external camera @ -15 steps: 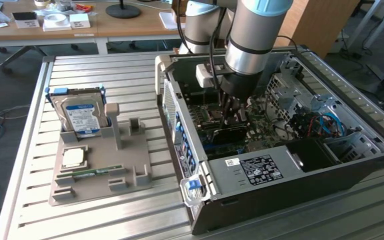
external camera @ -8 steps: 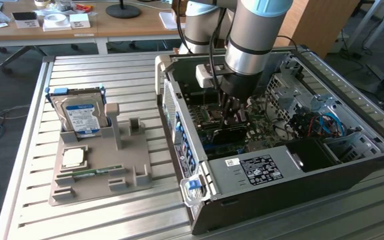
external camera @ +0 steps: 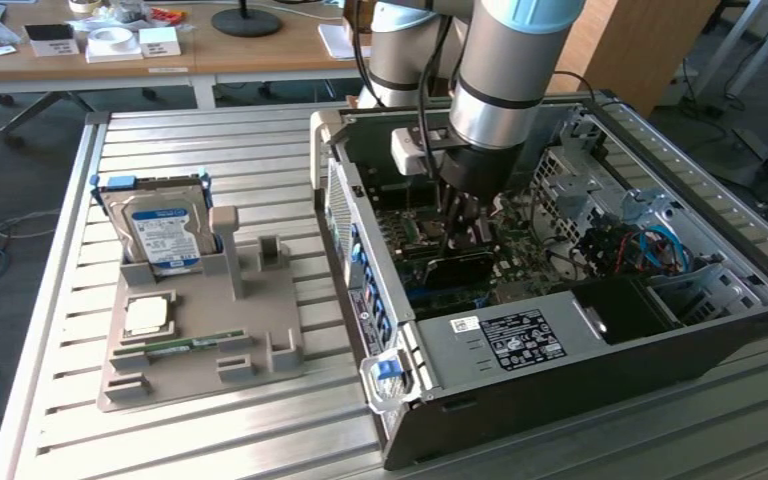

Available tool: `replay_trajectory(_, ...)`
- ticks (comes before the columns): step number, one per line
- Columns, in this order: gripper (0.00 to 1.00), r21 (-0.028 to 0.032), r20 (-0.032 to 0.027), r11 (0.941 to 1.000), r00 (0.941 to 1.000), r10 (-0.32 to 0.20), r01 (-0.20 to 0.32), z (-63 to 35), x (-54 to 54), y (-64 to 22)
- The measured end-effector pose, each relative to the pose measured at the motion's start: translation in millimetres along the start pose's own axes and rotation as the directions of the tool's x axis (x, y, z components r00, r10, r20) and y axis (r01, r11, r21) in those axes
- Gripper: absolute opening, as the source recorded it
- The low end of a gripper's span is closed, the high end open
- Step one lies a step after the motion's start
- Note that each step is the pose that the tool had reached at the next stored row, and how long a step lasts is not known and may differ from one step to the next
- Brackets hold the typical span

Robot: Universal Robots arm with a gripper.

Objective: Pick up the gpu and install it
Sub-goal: 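Press down on the gpu until it lock into place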

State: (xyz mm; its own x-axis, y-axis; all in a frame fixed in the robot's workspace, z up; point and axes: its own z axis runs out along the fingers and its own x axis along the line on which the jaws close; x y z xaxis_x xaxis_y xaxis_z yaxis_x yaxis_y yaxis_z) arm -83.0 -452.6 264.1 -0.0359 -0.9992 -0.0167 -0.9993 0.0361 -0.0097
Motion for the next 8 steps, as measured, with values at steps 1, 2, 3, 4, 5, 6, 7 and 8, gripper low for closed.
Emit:
replay_trajectory(1,0.11,-0.0001,0.0,1.0,1.0,0.0,0.0,0.8,0.0,0.0)
replay_trajectory(2,0.11,-0.0002,-0.0004,1.0,1.0,0.0,0.0,1.3,0.1,0.0)
replay_trajectory(3,0.11,-0.0003,-0.0005,1.0,1.0,0.0,0.0,1.3,0.1,0.0)
replay_trajectory(4,0.11,-0.0004,-0.0005,1.0,1.0,0.0,0.0,1.3,0.1,0.0)
replay_trajectory(5,0.11,-0.0003,-0.0005,1.0,1.0,0.0,0.0,1.4,0.1,0.0)
replay_trajectory(6,0.11,-0.0002,-0.0003,1.0,1.0,0.0,0.0,1.5,0.1,0.0)
replay_trajectory(7,0.11,-0.0001,-0.0001,1.0,1.0,0.0,0.0,1.7,0.0,0.0)
replay_trajectory(8,0.11,0.0001,0.0,1.0,1.0,0.0,0.0,2.4,0.0,0.0)
